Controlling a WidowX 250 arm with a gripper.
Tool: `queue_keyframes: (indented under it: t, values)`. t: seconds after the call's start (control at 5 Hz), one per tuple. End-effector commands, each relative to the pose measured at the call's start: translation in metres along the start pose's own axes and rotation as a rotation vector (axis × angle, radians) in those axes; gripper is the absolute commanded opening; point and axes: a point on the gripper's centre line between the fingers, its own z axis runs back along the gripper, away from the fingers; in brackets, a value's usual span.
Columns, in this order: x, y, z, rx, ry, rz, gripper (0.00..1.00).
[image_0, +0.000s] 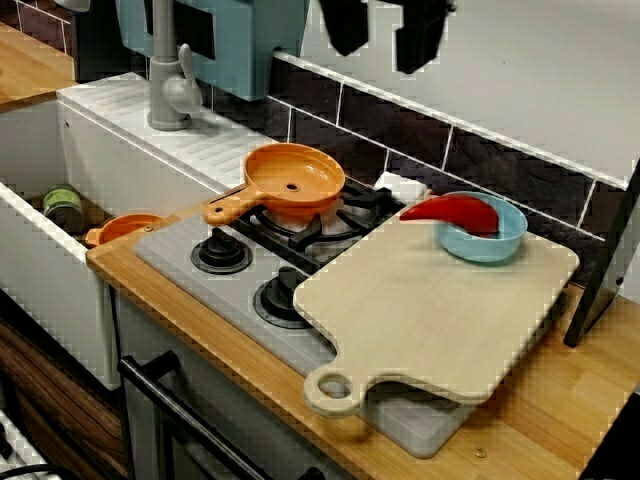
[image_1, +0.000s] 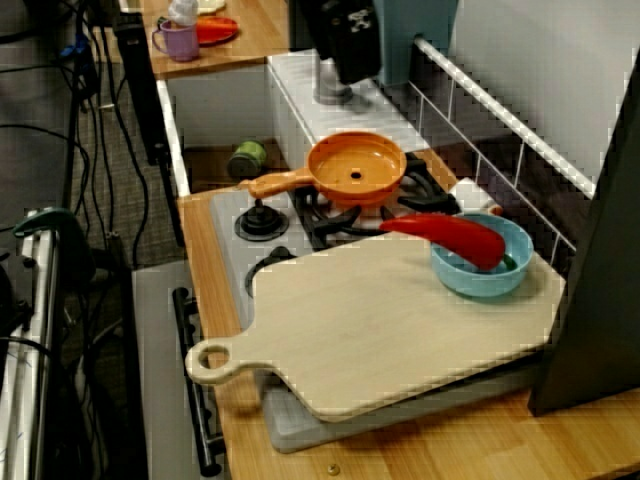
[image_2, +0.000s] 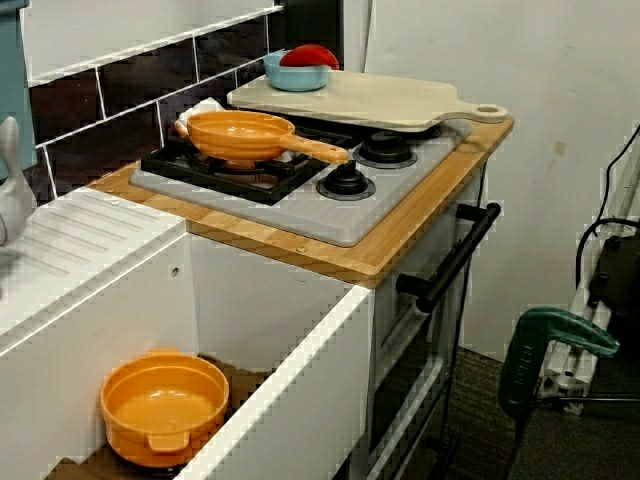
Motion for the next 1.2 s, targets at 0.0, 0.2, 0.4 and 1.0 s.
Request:
queue_keyframes:
  t: [0.0, 0.2, 0.4, 1.0]
  values:
    - [0.025, -0.033, -0.010, -0.001, -0.084, -0.032, 1.00]
    - [0.037, -0.038, -0.033, 0.010, -0.079, -0.020, 1.00]
    - [0.045, -0.038, -0.046, 0.036, -0.087, -0.026, 1.00]
    - [0.045, -0.038, -0.046, 0.036, -0.087, -0.026, 1.00]
